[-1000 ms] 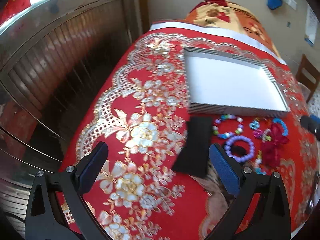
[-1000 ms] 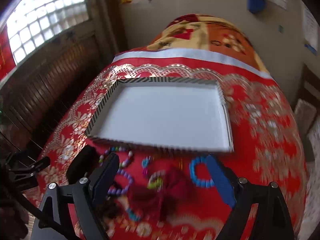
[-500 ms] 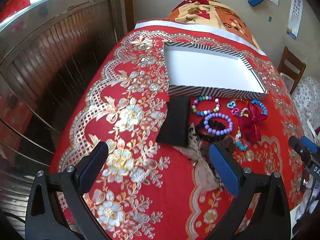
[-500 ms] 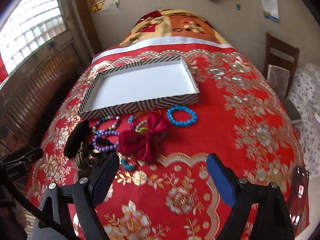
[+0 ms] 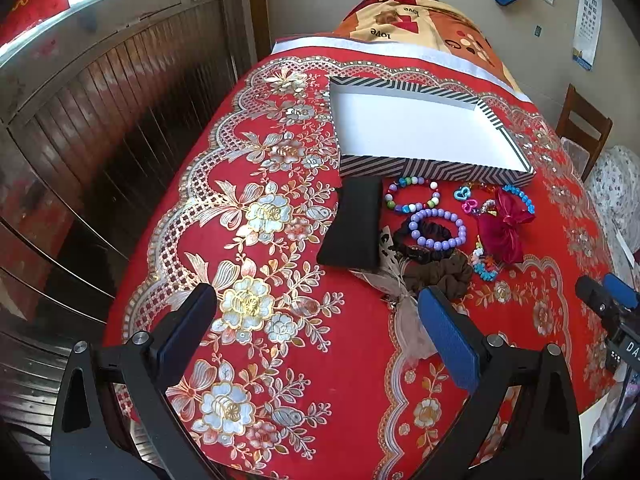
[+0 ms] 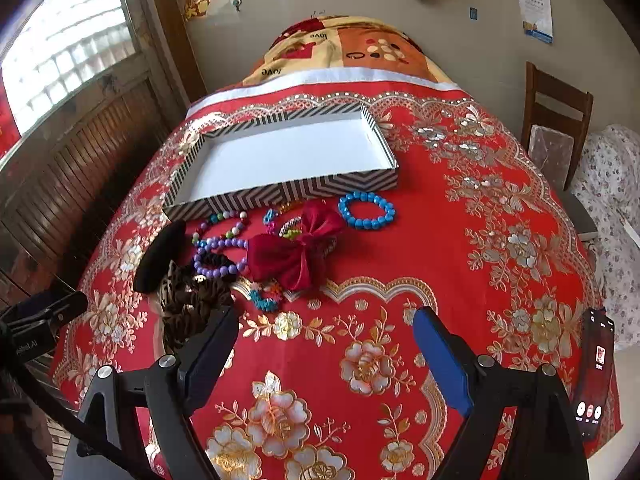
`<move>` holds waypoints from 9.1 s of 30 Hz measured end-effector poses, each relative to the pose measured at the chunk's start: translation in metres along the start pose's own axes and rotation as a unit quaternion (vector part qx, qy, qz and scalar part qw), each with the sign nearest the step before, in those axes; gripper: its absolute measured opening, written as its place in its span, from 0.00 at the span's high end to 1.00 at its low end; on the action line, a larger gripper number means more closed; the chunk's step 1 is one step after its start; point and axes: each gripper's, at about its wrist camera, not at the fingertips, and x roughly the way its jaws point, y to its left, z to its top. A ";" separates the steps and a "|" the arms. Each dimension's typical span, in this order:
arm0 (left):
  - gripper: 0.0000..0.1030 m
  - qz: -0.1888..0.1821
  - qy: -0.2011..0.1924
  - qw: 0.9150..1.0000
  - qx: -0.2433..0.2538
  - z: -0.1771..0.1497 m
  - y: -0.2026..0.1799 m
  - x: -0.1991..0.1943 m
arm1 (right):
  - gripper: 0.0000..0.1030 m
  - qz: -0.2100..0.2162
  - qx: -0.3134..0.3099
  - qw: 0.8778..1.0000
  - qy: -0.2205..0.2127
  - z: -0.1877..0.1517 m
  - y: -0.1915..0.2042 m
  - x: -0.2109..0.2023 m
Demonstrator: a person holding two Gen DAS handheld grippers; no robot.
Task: Organize jewelry
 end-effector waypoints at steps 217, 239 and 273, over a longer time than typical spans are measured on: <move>0.48 -0.054 0.024 0.998 -0.012 0.010 -0.014 0.017 | 0.41 -0.012 0.010 1.000 -0.008 -0.010 -0.009 0.006; 0.48 -0.055 0.027 0.998 -0.001 0.011 -0.029 0.017 | 0.39 0.006 0.026 1.000 -0.003 -0.006 -0.017 0.004; 0.48 -0.068 0.050 0.996 0.012 0.006 -0.054 0.025 | 0.37 0.019 0.043 0.999 0.005 -0.003 -0.029 0.008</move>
